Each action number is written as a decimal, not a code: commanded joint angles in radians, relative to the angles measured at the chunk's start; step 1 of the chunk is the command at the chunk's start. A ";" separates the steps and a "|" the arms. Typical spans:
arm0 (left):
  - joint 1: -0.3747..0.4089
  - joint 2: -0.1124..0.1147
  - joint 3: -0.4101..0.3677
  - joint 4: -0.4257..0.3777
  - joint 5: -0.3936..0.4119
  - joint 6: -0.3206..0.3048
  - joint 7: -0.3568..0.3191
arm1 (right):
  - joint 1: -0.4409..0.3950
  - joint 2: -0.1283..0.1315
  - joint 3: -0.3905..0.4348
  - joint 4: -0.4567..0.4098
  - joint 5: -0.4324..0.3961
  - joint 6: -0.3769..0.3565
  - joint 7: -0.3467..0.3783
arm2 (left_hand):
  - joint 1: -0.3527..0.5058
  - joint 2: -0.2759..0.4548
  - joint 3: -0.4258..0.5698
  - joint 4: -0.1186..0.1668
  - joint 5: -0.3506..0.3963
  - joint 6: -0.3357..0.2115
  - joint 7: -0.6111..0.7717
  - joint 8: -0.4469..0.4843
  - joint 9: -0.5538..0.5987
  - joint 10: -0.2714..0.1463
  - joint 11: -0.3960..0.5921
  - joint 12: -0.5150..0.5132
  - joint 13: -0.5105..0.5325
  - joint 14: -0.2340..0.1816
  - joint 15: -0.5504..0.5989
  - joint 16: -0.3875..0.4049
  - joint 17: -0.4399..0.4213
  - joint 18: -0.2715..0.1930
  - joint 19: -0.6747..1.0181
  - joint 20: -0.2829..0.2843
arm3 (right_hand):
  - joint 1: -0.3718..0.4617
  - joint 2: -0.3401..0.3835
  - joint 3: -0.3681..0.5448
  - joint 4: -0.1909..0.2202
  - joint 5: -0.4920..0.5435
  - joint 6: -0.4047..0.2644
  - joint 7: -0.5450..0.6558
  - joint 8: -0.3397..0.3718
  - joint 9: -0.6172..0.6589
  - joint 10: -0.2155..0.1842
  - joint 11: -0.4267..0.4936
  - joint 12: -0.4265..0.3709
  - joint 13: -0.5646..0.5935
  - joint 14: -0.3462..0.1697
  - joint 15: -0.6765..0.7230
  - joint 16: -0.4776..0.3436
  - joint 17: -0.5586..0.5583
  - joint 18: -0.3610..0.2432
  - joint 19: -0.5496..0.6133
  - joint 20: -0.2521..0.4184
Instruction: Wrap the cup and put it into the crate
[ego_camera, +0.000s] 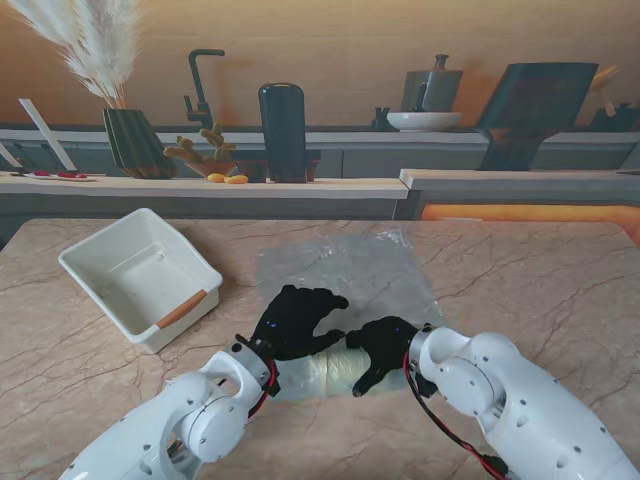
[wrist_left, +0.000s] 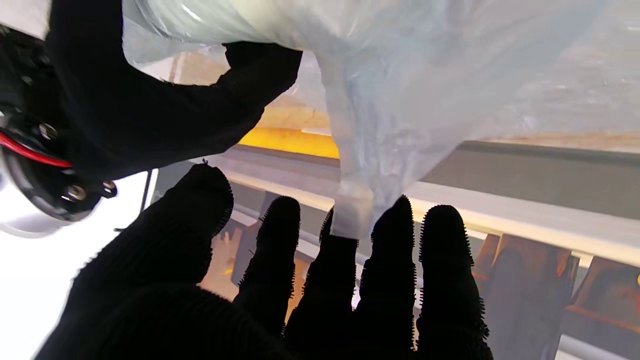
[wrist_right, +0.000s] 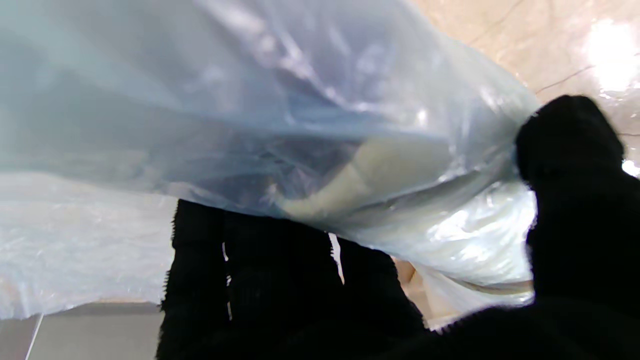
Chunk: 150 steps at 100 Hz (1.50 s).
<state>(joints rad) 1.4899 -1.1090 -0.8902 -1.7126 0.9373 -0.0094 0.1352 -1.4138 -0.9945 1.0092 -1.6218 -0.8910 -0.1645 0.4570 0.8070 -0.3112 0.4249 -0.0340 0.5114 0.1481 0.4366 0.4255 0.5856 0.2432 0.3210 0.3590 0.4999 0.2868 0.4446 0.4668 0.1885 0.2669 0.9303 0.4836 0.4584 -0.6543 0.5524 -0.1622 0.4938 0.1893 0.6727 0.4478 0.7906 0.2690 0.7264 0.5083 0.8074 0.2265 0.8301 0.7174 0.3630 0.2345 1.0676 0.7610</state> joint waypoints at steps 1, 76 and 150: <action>0.025 0.019 -0.009 -0.014 0.014 -0.014 0.000 | 0.004 0.008 -0.023 0.044 -0.001 0.015 0.025 | -0.024 -0.031 0.042 -0.017 0.039 -0.038 0.072 0.036 0.034 -0.023 0.019 0.024 0.020 -0.002 0.017 0.027 0.004 0.013 0.029 0.033 | 0.412 0.091 0.348 0.067 0.196 -0.291 0.294 0.029 0.066 -0.044 0.072 0.030 0.033 -0.037 0.054 0.023 -0.006 -0.049 0.066 0.032; 0.068 0.056 -0.033 -0.038 0.122 -0.165 -0.061 | 0.156 0.017 -0.138 0.160 0.127 0.052 0.103 | -0.079 -0.095 0.164 -0.029 -0.022 -0.034 0.075 0.031 0.025 -0.046 0.022 0.046 0.052 -0.021 0.006 0.038 0.054 -0.010 -0.032 -0.008 | 0.411 0.092 0.343 0.065 0.187 -0.324 0.307 0.069 0.047 -0.058 0.072 0.050 -0.002 -0.054 0.052 0.028 -0.040 -0.041 0.026 0.019; -0.049 0.083 0.113 0.019 0.219 0.037 -0.265 | 0.197 0.008 -0.149 0.196 0.212 0.081 0.101 | -0.189 -0.081 -0.045 -0.028 0.128 -0.027 0.188 0.107 0.277 -0.029 0.124 0.053 0.321 -0.022 0.171 0.018 0.292 -0.008 0.172 0.013 | 0.360 0.088 0.281 0.071 0.160 -0.327 0.275 0.047 0.020 -0.061 0.074 0.054 -0.020 -0.059 0.040 0.028 -0.052 -0.037 0.006 0.020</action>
<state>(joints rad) 1.4323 -1.0329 -0.7895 -1.7376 1.1647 0.0116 -0.1076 -1.1982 -0.9882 0.8565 -1.4515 -0.6654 -0.0941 0.5574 0.6210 -0.3833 0.3675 -0.0466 0.4689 0.1262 0.4139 0.4730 0.7038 0.2349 0.3014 0.3769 0.7395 0.2870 0.5167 0.4738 0.4359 0.2691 1.0482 0.4838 0.3603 -0.7284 0.5502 -0.1754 0.5290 0.0579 0.7850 0.4701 0.8135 0.2143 0.7668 0.5474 0.8059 0.1800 0.8541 0.7298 0.3308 0.1993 1.0797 0.7622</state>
